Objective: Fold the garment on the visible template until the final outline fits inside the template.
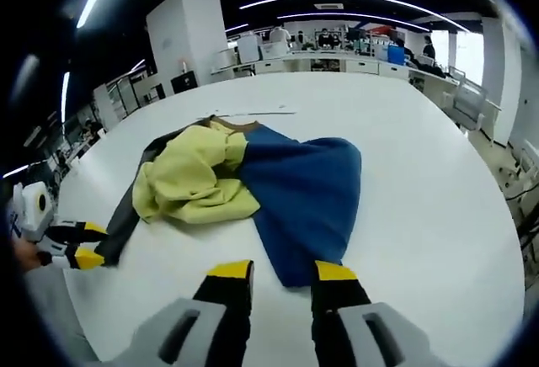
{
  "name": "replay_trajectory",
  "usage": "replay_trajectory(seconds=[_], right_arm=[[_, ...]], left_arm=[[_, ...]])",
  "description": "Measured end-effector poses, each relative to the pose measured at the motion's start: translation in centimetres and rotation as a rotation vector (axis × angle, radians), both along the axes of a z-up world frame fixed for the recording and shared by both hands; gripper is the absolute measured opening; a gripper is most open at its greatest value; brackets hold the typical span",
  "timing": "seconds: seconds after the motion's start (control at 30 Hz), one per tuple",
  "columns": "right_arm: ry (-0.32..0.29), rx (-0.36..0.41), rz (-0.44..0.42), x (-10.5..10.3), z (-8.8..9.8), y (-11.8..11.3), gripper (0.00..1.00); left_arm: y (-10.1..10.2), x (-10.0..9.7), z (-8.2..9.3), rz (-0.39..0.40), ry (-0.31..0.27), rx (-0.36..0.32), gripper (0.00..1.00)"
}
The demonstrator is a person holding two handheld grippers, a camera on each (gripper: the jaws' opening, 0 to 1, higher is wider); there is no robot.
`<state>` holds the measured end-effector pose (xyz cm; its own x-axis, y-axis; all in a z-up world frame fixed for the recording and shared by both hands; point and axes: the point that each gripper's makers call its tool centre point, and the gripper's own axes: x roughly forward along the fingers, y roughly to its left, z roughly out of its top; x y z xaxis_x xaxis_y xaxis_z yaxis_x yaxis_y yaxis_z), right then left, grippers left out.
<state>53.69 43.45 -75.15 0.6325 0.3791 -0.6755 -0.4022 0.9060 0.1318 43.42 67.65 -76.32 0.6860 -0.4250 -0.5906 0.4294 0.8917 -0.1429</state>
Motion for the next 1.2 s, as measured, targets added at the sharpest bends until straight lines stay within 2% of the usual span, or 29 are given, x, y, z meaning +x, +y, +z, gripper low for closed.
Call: replay_trajectory(seconds=[0.07,0.2,0.33,0.4,0.5,0.63,0.73,0.87,0.97,1.03,1.2], right_arm=[[-0.002,0.006,-0.023,0.0,0.0,-0.5,0.23],[-0.017,-0.012,-0.064,0.3,0.1,-1.5,0.15],[-0.035,-0.029,-0.107,0.7,0.4,-2.5,0.15],[-0.045,-0.043,-0.141,1.0,0.5,-3.2,0.15],[-0.052,-0.05,-0.137,1.1,0.4,-3.4,0.15],[-0.022,-0.028,-0.165,1.3,-0.6,-4.0,0.12],[-0.018,0.012,-0.189,1.8,-0.6,-4.1,0.01],[-0.015,0.036,-0.223,2.2,-0.3,-4.3,0.0],[-0.044,0.075,-0.239,2.7,1.1,-4.0,0.0],[-0.069,0.094,-0.217,2.9,2.3,-3.3,0.0],[-0.14,0.071,-0.142,3.9,5.1,-1.7,0.0]], left_arm=[[0.0,-0.1,-0.3,0.0,0.006,0.004,0.25],[0.0,-0.1,-0.3,0.007,0.011,-0.007,0.24],[0.1,-0.1,-0.3,0.016,0.014,-0.008,0.21],[0.0,-0.1,-0.3,0.02,0.017,-0.009,0.17],[0.1,-0.1,-0.4,0.034,0.026,-0.029,0.08],[0.5,-0.1,-0.4,0.056,0.029,-0.067,0.04],[0.8,-0.1,-0.1,0.07,0.037,-0.089,0.0],[1.4,0.0,0.5,0.077,0.03,-0.092,0.0],[2.3,0.1,1.2,0.09,0.016,-0.098,0.0],[3.3,0.3,1.9,0.108,-0.001,-0.097,0.0],[6.4,0.8,3.1,0.161,-0.028,-0.08,0.0]])
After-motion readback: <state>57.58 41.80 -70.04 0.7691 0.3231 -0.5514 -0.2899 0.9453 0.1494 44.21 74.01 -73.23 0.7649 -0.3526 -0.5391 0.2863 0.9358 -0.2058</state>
